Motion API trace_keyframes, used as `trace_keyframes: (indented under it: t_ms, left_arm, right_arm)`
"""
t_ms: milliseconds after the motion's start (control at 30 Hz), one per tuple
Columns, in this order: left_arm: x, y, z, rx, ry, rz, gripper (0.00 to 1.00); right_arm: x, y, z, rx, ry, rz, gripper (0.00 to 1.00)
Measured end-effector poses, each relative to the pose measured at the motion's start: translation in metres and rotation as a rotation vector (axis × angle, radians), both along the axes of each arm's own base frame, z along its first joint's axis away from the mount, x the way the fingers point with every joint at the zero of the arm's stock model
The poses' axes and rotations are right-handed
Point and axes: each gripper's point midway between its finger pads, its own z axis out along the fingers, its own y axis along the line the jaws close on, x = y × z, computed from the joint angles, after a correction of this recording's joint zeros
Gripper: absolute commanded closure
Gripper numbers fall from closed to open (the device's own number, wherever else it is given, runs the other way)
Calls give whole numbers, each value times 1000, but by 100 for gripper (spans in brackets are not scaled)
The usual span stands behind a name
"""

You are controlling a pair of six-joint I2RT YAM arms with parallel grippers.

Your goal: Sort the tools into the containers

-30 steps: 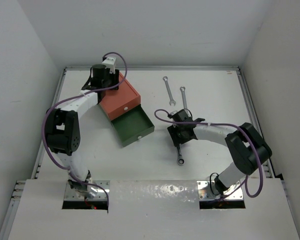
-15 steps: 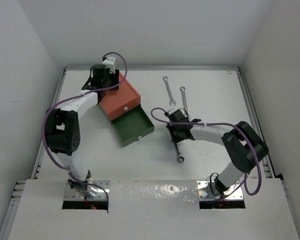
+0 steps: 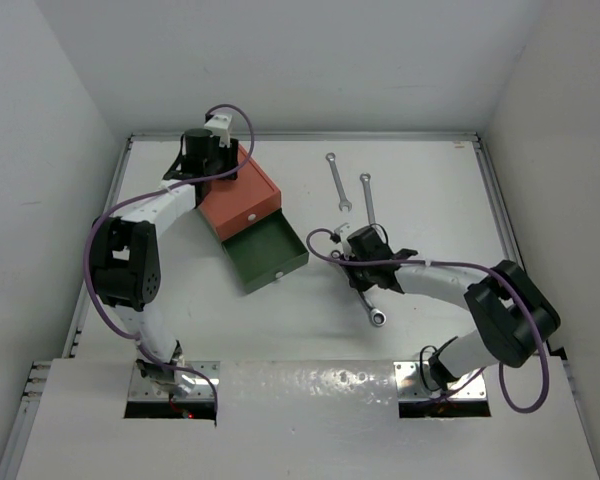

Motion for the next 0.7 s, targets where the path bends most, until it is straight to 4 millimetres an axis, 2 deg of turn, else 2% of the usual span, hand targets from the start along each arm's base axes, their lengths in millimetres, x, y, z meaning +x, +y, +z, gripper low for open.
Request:
trace_keyframes:
  t_ms: [367,700]
  left_arm:
    - [0,0,0,0,0,0,53]
    - [0,0,0,0,0,0,53]
  right_arm:
    - [14,6,22,25,-110,67,100]
    - [20,14,30,58,-151,97,100]
